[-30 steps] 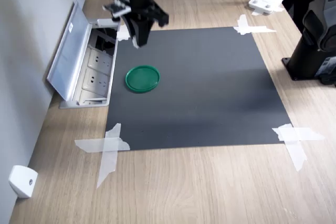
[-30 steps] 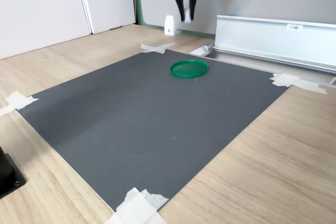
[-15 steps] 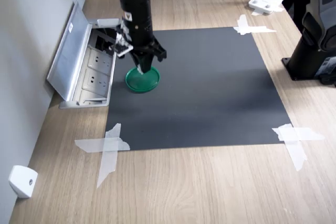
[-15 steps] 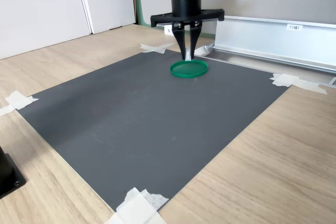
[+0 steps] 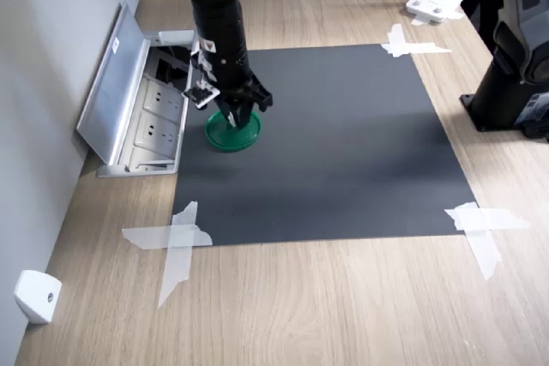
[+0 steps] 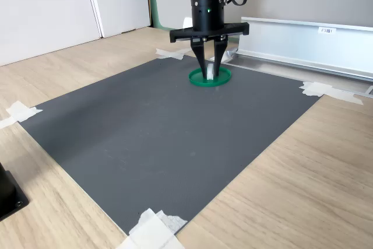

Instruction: Grasp a white terminal and put it on the green lid.

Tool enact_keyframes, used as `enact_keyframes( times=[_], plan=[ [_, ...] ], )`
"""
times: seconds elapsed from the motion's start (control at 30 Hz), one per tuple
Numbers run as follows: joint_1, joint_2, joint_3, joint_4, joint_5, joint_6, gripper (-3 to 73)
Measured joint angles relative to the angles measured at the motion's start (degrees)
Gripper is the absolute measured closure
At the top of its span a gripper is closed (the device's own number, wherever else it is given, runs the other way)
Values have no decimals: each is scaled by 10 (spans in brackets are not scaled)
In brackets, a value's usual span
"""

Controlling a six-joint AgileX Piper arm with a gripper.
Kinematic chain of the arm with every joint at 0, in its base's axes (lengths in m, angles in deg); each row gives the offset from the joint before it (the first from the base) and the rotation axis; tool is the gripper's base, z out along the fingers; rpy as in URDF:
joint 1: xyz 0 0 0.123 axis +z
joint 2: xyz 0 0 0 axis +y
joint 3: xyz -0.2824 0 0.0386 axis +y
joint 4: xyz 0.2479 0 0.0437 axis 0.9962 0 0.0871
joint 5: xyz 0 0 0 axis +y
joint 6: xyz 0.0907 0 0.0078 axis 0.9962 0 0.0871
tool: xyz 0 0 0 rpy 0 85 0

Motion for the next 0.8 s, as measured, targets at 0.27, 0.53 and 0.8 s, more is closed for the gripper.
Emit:
enact_keyframes(
  times=[0.27, 0.53, 0.8],
  plan=[
    [0, -56, 0, 24, -12, 1, 89],
    [0, -221, 0, 31, -19, 36, 302],
    [0, -378, 24, 28, 36, 139, 685]
  ],
)
